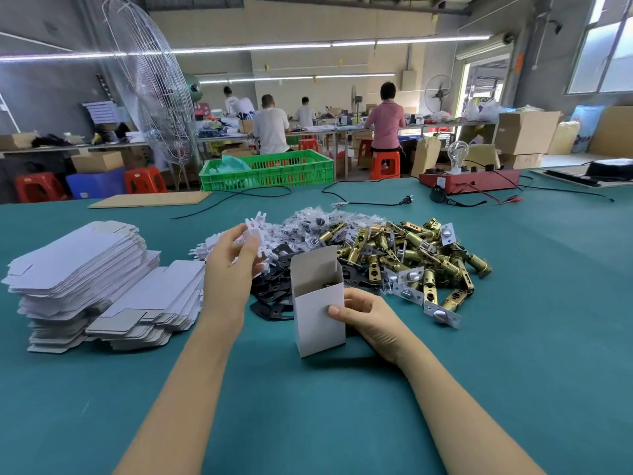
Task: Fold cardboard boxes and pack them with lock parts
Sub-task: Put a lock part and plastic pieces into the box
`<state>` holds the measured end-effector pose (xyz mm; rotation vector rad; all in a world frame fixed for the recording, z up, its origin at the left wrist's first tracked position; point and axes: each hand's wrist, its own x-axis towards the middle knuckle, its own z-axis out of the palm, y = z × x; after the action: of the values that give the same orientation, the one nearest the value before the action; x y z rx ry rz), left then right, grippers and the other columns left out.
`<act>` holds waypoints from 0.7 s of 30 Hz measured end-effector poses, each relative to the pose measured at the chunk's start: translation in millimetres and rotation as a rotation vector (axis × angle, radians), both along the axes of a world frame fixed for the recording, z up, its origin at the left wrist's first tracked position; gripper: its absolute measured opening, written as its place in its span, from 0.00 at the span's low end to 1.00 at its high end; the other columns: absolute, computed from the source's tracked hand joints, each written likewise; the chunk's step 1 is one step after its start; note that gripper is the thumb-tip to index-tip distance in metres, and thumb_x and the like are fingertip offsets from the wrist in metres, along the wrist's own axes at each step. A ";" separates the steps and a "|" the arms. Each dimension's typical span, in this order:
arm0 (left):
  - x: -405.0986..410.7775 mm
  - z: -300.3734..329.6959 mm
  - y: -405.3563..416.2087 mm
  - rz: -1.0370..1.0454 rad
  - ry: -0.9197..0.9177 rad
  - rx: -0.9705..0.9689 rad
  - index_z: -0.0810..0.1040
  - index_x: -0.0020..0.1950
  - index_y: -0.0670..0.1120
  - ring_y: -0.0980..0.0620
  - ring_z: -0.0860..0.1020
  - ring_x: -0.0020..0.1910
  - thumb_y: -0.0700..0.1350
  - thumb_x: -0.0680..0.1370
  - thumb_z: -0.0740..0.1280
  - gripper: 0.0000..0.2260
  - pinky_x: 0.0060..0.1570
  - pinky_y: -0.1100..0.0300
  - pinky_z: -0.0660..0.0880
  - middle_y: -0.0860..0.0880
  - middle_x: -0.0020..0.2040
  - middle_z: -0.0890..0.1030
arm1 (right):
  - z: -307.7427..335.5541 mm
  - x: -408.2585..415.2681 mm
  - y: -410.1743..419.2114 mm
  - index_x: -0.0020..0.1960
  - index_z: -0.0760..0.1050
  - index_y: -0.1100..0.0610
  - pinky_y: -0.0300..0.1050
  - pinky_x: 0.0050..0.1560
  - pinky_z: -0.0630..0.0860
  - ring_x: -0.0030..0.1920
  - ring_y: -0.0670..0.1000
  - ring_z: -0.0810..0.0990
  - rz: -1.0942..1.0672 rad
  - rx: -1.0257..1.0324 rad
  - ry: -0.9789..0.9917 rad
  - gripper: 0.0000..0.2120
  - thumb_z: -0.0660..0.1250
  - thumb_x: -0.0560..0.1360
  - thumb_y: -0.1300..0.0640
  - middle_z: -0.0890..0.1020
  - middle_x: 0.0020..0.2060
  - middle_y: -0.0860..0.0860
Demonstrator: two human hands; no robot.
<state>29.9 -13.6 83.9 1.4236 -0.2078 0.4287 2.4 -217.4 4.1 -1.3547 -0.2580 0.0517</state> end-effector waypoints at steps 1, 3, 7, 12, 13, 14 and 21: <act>-9.2 11.2 -1.7 -0.085 -0.057 0.010 0.78 0.52 0.57 0.53 0.79 0.41 0.44 0.81 0.66 0.07 0.42 0.64 0.78 0.52 0.42 0.82 | 0.5 -0.6 0.2 0.49 0.83 0.53 0.42 0.52 0.77 0.50 0.52 0.83 0.002 -0.011 0.000 0.15 0.77 0.64 0.50 0.85 0.49 0.55; -24.4 29.1 -5.4 -0.243 -0.175 0.075 0.80 0.51 0.56 0.54 0.81 0.41 0.43 0.78 0.68 0.07 0.44 0.64 0.79 0.51 0.41 0.85 | 0.4 -0.8 -0.1 0.49 0.83 0.53 0.41 0.52 0.77 0.51 0.52 0.83 -0.002 -0.028 -0.006 0.16 0.77 0.64 0.48 0.85 0.49 0.55; -43.5 34.3 -17.9 -0.245 -0.290 0.310 0.80 0.54 0.52 0.51 0.83 0.41 0.41 0.77 0.70 0.09 0.48 0.59 0.80 0.49 0.44 0.86 | 0.9 -0.2 0.3 0.50 0.82 0.53 0.42 0.52 0.77 0.51 0.52 0.83 -0.012 -0.051 -0.004 0.16 0.77 0.65 0.47 0.85 0.50 0.56; -46.4 19.5 -32.4 -0.014 -0.332 0.488 0.83 0.54 0.47 0.57 0.83 0.40 0.39 0.78 0.69 0.06 0.44 0.64 0.77 0.51 0.46 0.84 | 2.0 -1.2 -0.3 0.52 0.81 0.54 0.42 0.53 0.77 0.53 0.54 0.83 -0.008 -0.088 -0.003 0.17 0.75 0.67 0.48 0.84 0.50 0.56; -46.1 17.4 -33.1 0.025 -0.366 0.522 0.83 0.54 0.46 0.58 0.82 0.42 0.40 0.78 0.70 0.06 0.45 0.67 0.76 0.51 0.47 0.84 | 1.9 -0.9 -0.7 0.52 0.81 0.54 0.43 0.54 0.78 0.53 0.54 0.83 -0.007 -0.096 -0.003 0.18 0.75 0.67 0.47 0.84 0.51 0.56; -45.7 15.3 -34.2 0.062 -0.408 0.556 0.84 0.53 0.44 0.58 0.81 0.44 0.40 0.78 0.70 0.06 0.46 0.67 0.75 0.50 0.47 0.83 | 1.6 -0.7 -0.8 0.53 0.81 0.55 0.44 0.55 0.78 0.53 0.54 0.83 -0.006 -0.101 -0.003 0.19 0.76 0.66 0.46 0.84 0.51 0.56; -43.2 0.5 -41.2 0.303 -0.413 0.608 0.85 0.48 0.44 0.45 0.72 0.50 0.42 0.75 0.73 0.04 0.51 0.49 0.70 0.51 0.41 0.82 | 1.1 1.4 -0.7 0.50 0.81 0.52 0.47 0.57 0.77 0.53 0.55 0.83 0.001 -0.099 -0.008 0.17 0.76 0.65 0.46 0.84 0.50 0.57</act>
<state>-13.3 -54.8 84.4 1.9603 -0.4883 0.9703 3.7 -218.1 5.2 -1.4532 -0.2665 0.0606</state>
